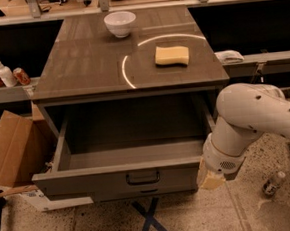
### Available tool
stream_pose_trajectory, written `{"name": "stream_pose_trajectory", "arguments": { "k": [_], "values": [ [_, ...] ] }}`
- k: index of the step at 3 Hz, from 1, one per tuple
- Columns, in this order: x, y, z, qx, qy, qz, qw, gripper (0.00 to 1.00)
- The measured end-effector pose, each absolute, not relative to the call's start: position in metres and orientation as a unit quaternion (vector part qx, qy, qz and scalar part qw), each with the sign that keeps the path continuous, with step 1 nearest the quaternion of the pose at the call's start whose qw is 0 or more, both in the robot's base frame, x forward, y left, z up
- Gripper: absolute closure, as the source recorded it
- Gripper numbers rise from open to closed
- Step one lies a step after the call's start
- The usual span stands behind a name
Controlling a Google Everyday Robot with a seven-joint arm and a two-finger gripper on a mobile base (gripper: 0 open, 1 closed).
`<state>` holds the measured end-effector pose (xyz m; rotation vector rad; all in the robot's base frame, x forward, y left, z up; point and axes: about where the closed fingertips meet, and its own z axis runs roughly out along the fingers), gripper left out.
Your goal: Close top drawer
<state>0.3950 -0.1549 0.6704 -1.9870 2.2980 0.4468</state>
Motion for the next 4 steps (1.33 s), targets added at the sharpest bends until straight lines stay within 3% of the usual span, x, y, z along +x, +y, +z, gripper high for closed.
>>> {"name": "stream_pose_trajectory", "arguments": {
  "k": [1, 4],
  "values": [
    [0.431, -0.155, 0.642, -0.636, 0.760, 0.126, 0.048, 1.00],
    [0.458, -0.163, 0.634, -0.643, 0.753, 0.112, 0.080, 1.00]
  ]
}}
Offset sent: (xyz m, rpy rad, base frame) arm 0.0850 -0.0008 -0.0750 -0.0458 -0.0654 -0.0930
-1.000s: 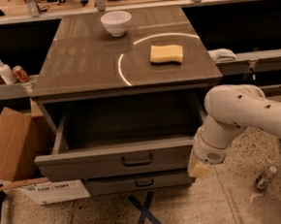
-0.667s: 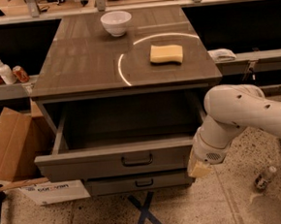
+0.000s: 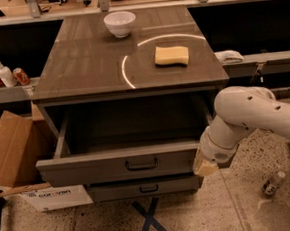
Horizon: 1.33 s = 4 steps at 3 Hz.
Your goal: Close top drawer
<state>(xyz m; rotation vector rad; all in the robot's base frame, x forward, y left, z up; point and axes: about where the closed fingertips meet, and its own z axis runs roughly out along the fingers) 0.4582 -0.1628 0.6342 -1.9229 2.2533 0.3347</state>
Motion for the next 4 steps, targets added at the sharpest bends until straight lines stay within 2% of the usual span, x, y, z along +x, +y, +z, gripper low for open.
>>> {"name": "stream_pose_trajectory", "arguments": {
  "k": [4],
  "values": [
    [0.573, -0.146, 0.627, -0.617, 0.761, 0.088, 0.180, 1.00]
  ]
}}
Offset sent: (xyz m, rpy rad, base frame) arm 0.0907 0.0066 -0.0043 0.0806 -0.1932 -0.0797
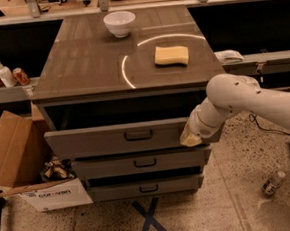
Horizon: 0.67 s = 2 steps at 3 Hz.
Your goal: Close top drawer
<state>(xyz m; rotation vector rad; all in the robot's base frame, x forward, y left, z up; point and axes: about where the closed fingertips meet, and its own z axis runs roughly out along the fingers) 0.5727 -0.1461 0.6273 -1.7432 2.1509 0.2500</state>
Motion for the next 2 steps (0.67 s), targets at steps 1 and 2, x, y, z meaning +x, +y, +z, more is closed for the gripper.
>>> {"name": "stream_pose_trajectory", "arguments": {
  "k": [1, 2],
  "values": [
    [0.6043, -0.1451, 0.6350, -0.607, 0.765, 0.085, 0.197, 1.00],
    [0.5999, -0.1480, 0.6392, -0.612, 0.760, 0.088, 0.200, 1.00]
  ]
}}
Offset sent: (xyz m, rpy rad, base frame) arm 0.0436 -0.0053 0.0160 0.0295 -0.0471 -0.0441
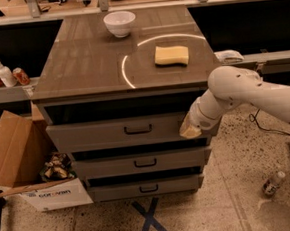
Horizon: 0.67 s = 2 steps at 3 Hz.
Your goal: Close top drawer
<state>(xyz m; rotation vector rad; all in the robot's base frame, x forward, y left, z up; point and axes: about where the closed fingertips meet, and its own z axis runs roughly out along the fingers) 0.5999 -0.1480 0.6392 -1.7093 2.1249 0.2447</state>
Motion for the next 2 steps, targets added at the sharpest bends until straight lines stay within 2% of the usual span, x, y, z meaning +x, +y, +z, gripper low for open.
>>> {"name": "stream_pose_trajectory", "arguments": {
  "k": [2],
  "values": [
    [0.522, -0.160, 0.675, -0.679, 0.695, 0.127, 0.199, 1.00]
  ]
}}
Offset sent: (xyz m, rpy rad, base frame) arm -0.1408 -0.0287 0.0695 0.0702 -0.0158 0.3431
